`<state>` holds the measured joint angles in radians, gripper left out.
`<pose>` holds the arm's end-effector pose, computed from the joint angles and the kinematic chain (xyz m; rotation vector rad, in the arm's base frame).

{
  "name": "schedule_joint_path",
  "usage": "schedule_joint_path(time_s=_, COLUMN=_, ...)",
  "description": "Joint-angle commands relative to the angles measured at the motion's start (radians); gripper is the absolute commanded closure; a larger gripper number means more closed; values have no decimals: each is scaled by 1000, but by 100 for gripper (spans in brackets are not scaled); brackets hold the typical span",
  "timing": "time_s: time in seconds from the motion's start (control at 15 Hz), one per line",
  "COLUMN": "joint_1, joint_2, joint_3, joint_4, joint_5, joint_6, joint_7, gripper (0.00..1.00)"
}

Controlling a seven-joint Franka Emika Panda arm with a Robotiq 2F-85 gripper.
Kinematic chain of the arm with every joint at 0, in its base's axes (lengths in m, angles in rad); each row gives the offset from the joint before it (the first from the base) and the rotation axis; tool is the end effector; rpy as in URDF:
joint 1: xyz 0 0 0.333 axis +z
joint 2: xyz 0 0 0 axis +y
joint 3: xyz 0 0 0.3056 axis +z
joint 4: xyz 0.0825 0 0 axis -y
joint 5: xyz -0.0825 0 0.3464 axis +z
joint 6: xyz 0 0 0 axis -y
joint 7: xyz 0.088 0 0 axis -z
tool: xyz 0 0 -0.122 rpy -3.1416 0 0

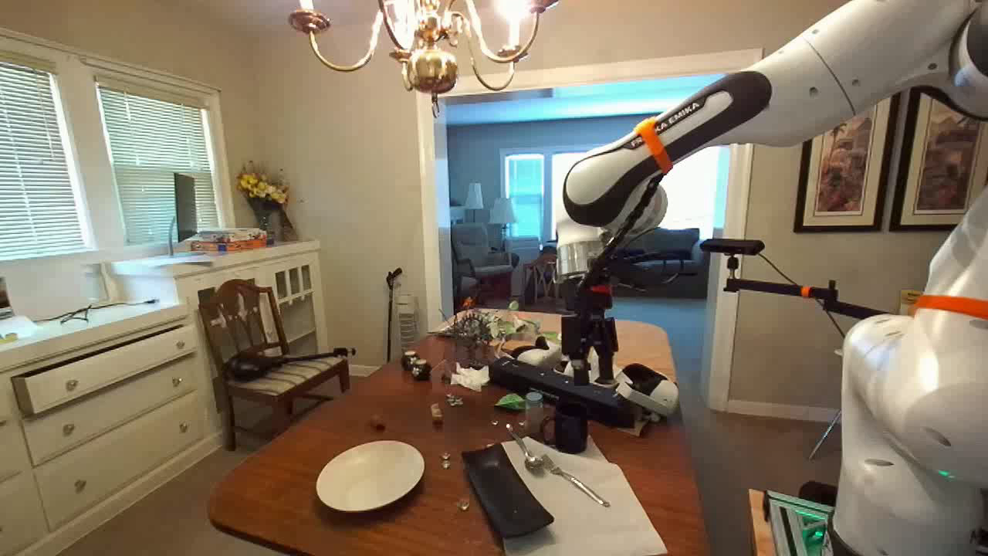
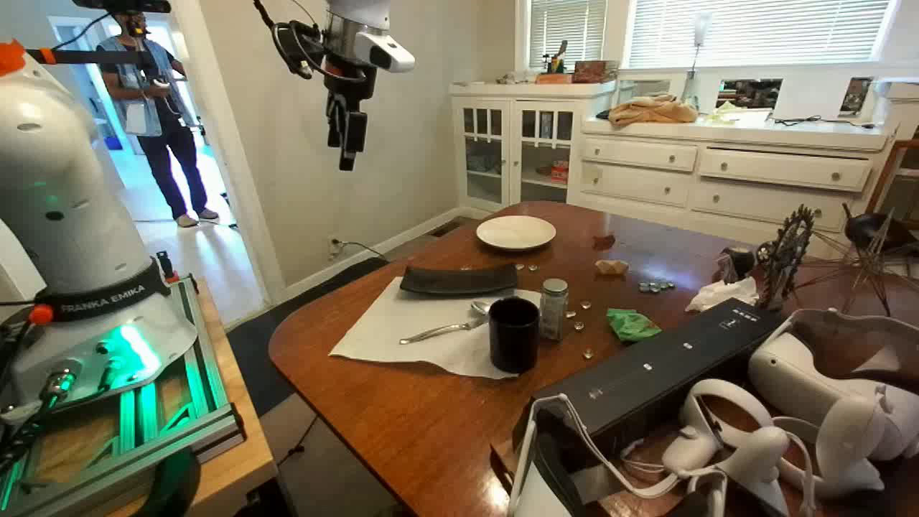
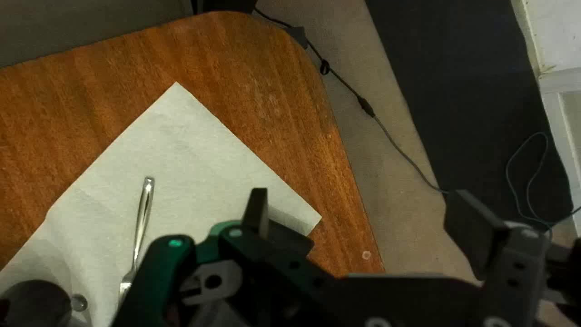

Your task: Pick up the black mug and pour the contents in the mug onto the black tray.

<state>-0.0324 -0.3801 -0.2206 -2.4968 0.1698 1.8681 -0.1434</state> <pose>0.3509 -0.0746 0.3973 -2.8370 0.2201 0.3018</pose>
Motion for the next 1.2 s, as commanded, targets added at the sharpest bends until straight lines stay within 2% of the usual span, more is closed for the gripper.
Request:
schedule_joint_path(time_s=0.0, joint_1=-27, joint_2=3, joint_3=25, joint_4=2, joint_5=8, joint_6=-4, joint_7=-8, gripper=0)
schedule_joint_path(time_s=0.93, joint_1=-27, joint_2=3, joint_3=25, joint_4=2, joint_5=8, joint_6=-4, joint_7=-8, gripper=0)
schedule_joint_path(time_s=1.13, joint_1=-55, joint_2=37, joint_3=46, joint_4=5, joint_5=7, joint_6=90, joint_7=90, gripper=0)
